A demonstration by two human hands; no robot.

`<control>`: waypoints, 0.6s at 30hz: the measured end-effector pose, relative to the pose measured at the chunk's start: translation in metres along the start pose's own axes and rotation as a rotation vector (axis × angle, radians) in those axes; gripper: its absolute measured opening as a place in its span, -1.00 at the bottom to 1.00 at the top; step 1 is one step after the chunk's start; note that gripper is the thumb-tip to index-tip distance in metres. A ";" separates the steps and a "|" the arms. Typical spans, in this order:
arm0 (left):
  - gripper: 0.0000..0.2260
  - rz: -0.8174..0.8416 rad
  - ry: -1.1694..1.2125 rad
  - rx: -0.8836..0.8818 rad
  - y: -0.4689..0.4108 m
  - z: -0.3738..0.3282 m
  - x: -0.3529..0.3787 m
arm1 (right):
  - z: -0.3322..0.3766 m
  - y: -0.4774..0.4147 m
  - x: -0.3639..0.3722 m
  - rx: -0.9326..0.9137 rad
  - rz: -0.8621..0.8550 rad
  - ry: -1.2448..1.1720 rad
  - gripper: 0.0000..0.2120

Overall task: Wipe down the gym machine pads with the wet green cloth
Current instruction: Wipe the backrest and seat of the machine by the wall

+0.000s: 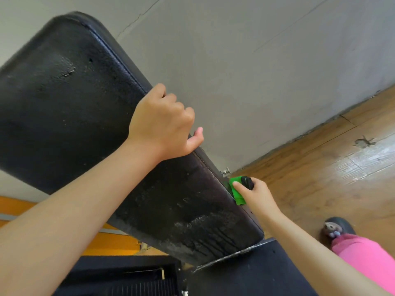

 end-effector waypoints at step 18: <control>-0.61 -0.050 0.003 -0.024 0.000 -0.002 0.001 | -0.065 -0.009 -0.018 0.078 0.022 0.160 -0.71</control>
Point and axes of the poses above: each hand's wrist, its own y-axis away from the middle knuckle, its own x-axis out of the palm, z = x × y, the point moved 6 cm from there along -y, towards the middle knuckle, and after that the axes turned 2 degrees about z, right-handed, at the moved point
